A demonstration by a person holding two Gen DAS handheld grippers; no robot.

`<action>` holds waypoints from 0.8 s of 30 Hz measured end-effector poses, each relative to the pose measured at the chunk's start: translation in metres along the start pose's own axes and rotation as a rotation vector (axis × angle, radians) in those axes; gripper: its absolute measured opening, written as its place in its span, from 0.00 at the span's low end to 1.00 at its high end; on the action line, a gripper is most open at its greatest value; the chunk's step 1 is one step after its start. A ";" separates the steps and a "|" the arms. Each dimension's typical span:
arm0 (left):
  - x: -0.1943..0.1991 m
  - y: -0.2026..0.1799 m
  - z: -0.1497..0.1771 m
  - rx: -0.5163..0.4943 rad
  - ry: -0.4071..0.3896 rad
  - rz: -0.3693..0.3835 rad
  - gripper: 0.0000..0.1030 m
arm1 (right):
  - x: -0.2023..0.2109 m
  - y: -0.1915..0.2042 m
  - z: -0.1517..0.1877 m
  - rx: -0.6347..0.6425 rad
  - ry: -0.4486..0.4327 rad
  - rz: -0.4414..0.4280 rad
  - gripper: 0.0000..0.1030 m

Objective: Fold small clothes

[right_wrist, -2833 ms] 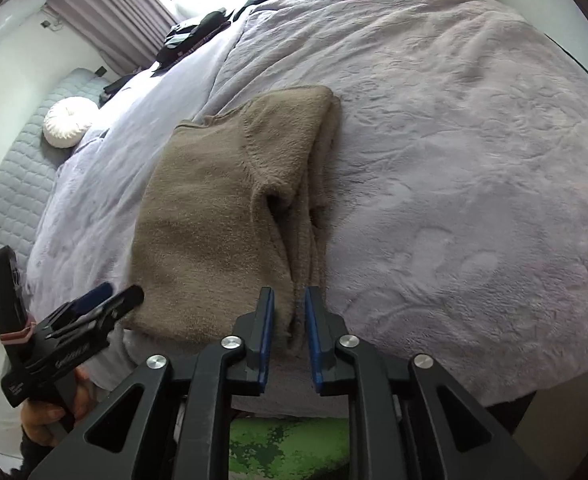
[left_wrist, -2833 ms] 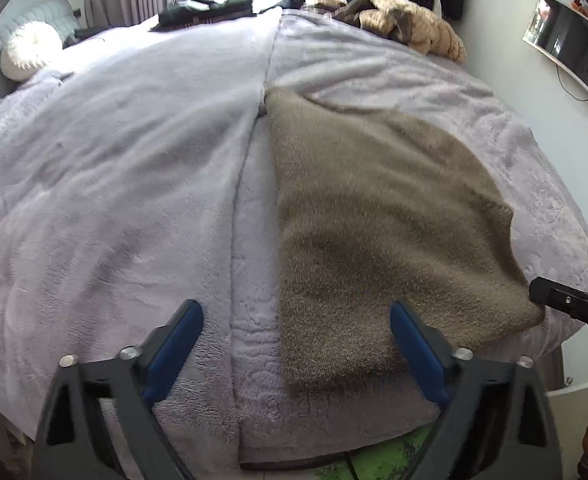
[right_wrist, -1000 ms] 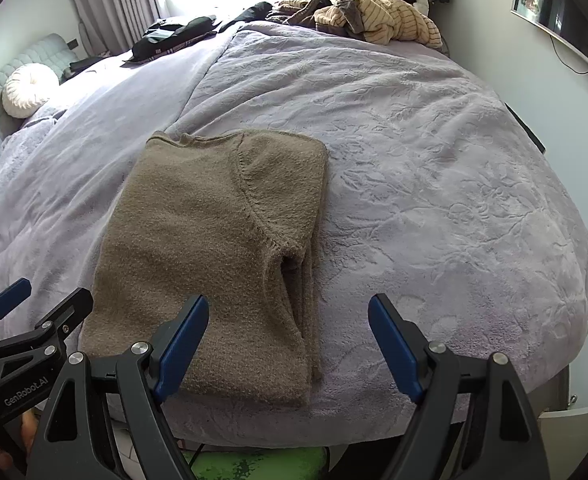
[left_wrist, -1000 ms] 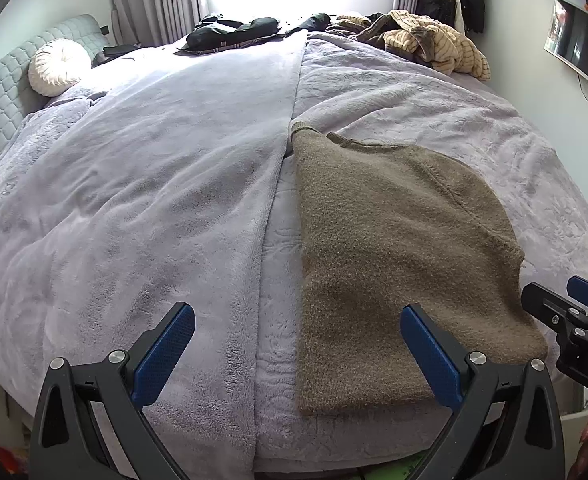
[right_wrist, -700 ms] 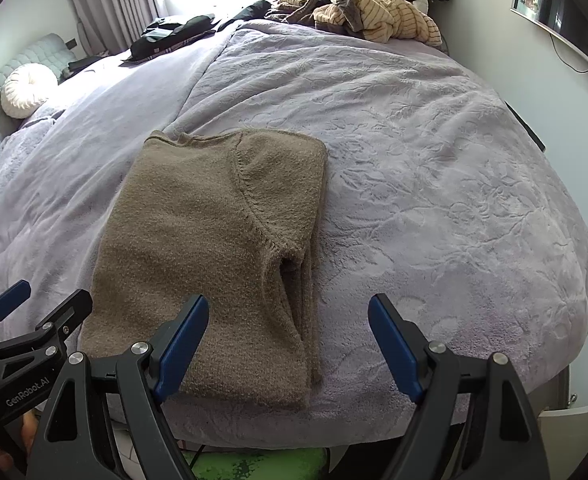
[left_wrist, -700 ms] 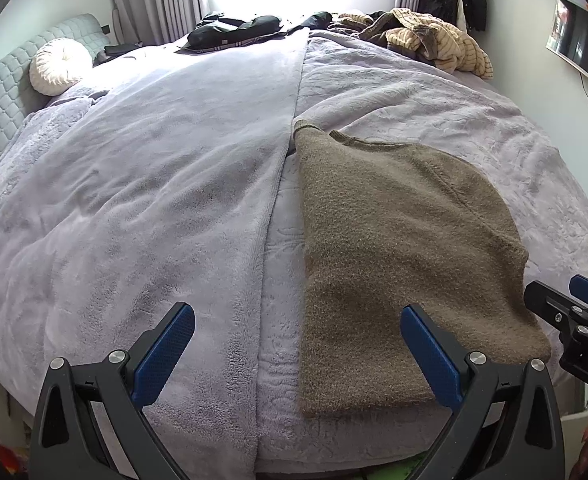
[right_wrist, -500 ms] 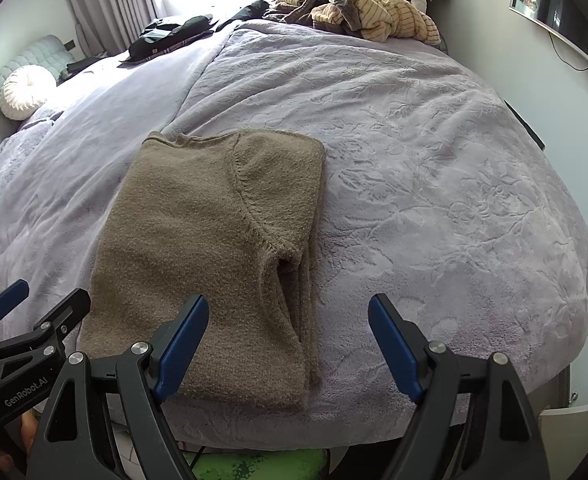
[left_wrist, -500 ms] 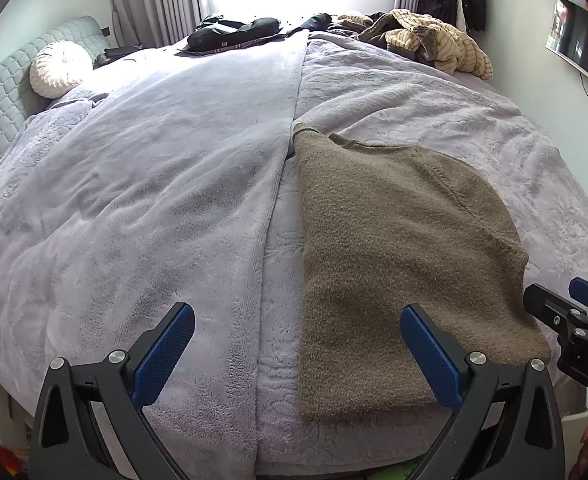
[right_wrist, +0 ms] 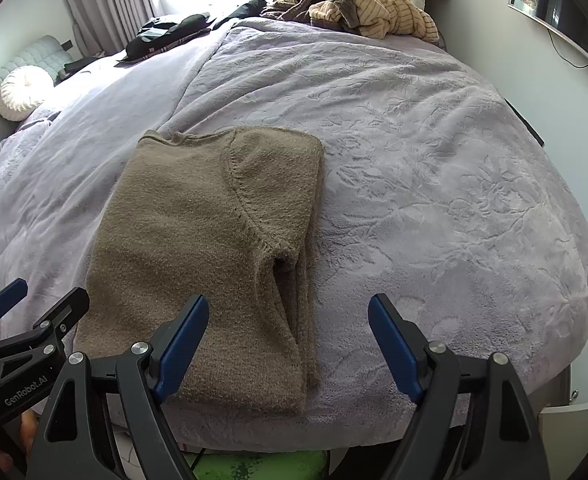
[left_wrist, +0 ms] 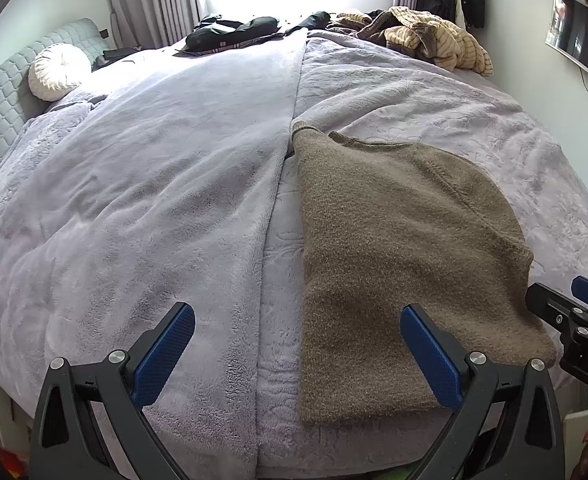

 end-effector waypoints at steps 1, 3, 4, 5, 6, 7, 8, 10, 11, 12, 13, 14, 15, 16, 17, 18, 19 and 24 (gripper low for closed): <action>0.000 0.000 0.000 0.001 0.001 0.002 1.00 | 0.000 0.000 0.000 0.000 0.000 0.000 0.82; -0.001 0.000 0.000 0.000 0.002 0.002 1.00 | -0.001 0.000 0.001 0.000 0.002 -0.001 0.82; -0.001 0.000 0.000 0.000 0.001 0.002 1.00 | -0.002 0.000 0.001 0.000 0.003 -0.001 0.82; -0.001 0.000 0.000 0.000 0.002 0.000 1.00 | -0.002 0.000 0.001 0.001 0.004 -0.002 0.82; -0.001 0.000 0.000 0.000 0.002 0.001 1.00 | -0.003 0.000 0.000 0.001 0.005 -0.002 0.82; -0.001 0.000 0.000 0.001 0.002 0.002 1.00 | -0.003 0.000 0.000 0.002 0.004 -0.002 0.82; -0.002 0.000 0.000 -0.001 0.001 0.002 1.00 | -0.003 0.000 -0.001 0.002 0.003 -0.001 0.82; -0.001 0.001 0.000 -0.006 0.000 -0.001 1.00 | -0.003 0.000 -0.002 -0.001 0.001 0.000 0.82; -0.001 0.001 0.000 -0.007 -0.001 -0.002 1.00 | -0.002 0.001 -0.002 -0.002 0.000 0.000 0.82; -0.001 0.001 -0.001 -0.007 -0.001 -0.003 1.00 | -0.002 0.001 -0.002 -0.001 -0.001 0.002 0.82; -0.001 0.001 -0.001 -0.006 -0.003 -0.002 1.00 | -0.002 0.002 -0.003 0.001 -0.001 0.003 0.82; -0.001 0.001 -0.001 -0.005 -0.003 -0.001 1.00 | -0.002 0.002 -0.003 0.002 -0.001 0.003 0.82; -0.001 0.001 -0.002 -0.005 -0.004 -0.002 1.00 | -0.002 0.002 -0.003 0.001 -0.001 0.004 0.82; -0.001 0.001 -0.002 -0.005 -0.004 -0.003 1.00 | -0.002 0.002 -0.003 0.002 -0.001 0.003 0.82; -0.001 0.001 -0.002 -0.006 -0.004 -0.002 1.00 | -0.002 0.002 -0.002 0.001 -0.001 0.002 0.82; -0.001 0.001 -0.002 -0.006 -0.005 -0.002 1.00 | -0.002 0.002 -0.002 0.001 -0.002 0.003 0.82; 0.000 0.001 -0.002 -0.008 -0.005 -0.003 1.00 | -0.002 0.002 -0.002 0.001 -0.002 0.003 0.82; 0.000 0.001 -0.003 -0.008 -0.007 -0.003 1.00 | -0.002 0.001 -0.002 0.002 -0.002 0.001 0.82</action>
Point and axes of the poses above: each gripper's, at about its wrist camera, not at the fingertips, and x roughly against the way its jaws point, y to its left, z to its underside, the point moved 9 cm from there along -x, roughly the way its jaws point, and after that the axes turned 6 degrees about x, right-handed, at the moved point
